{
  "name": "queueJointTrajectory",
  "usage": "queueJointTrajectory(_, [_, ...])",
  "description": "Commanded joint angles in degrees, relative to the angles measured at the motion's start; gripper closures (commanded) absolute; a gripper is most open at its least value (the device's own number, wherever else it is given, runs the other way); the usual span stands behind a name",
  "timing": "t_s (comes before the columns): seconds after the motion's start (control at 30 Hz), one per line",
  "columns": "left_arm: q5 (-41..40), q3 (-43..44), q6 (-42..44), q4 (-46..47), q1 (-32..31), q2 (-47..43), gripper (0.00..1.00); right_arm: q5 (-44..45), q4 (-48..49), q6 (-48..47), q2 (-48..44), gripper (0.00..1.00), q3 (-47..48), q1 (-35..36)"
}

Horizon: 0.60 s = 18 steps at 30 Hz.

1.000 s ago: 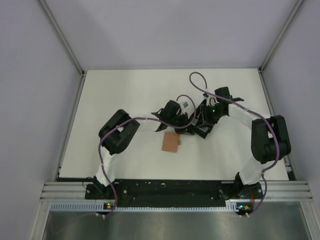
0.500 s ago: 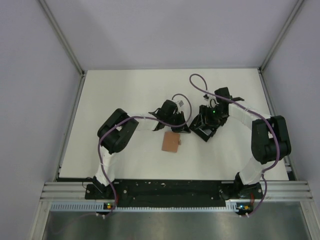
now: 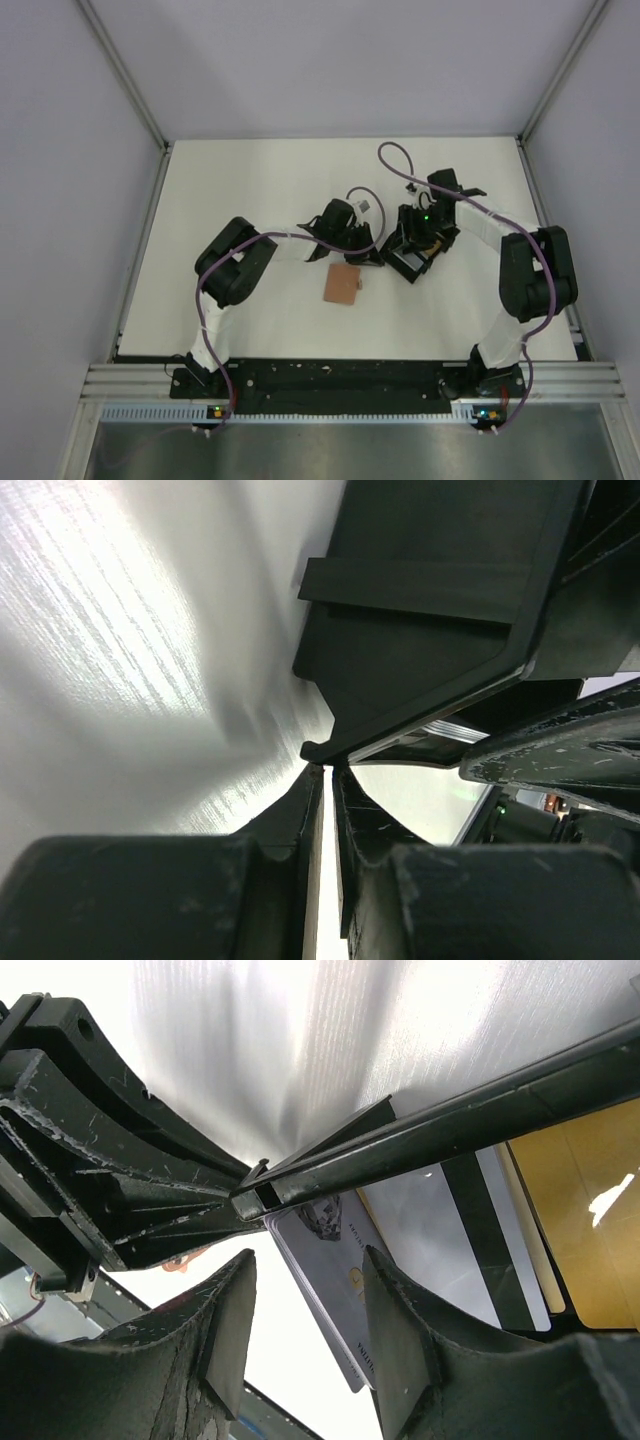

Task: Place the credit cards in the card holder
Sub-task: Pick up the credit card from the storage box.

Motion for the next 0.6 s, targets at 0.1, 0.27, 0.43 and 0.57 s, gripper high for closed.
queueJointTrajectory(0.1, [2.28, -0.10, -0.76, 4.72, -0.07, -2.96, 0.87, 0.54, 0.18, -0.67, -0.35, 0.49, -0.78, 0.70])
queueJointTrajectory(0.27, [3.42, 0.60, -2.16, 6.13, -0.16, -2.08, 0.86, -2.54, 1.40, 1.16, 2.47, 0.53, -0.78, 0.70])
queueJointTrajectory(0.43, [2.90, 1.56, -2.69, 6.31, -0.07, -1.55, 0.86, -0.69, 5.00, 6.60, 0.98, 0.67, -2.27, 0.70])
queueJointTrajectory(0.57, [1.93, 2.18, -2.87, 5.69, 0.45, -1.38, 0.84, 1.15, 11.58, 17.05, -2.27, 0.71, -6.22, 0.96])
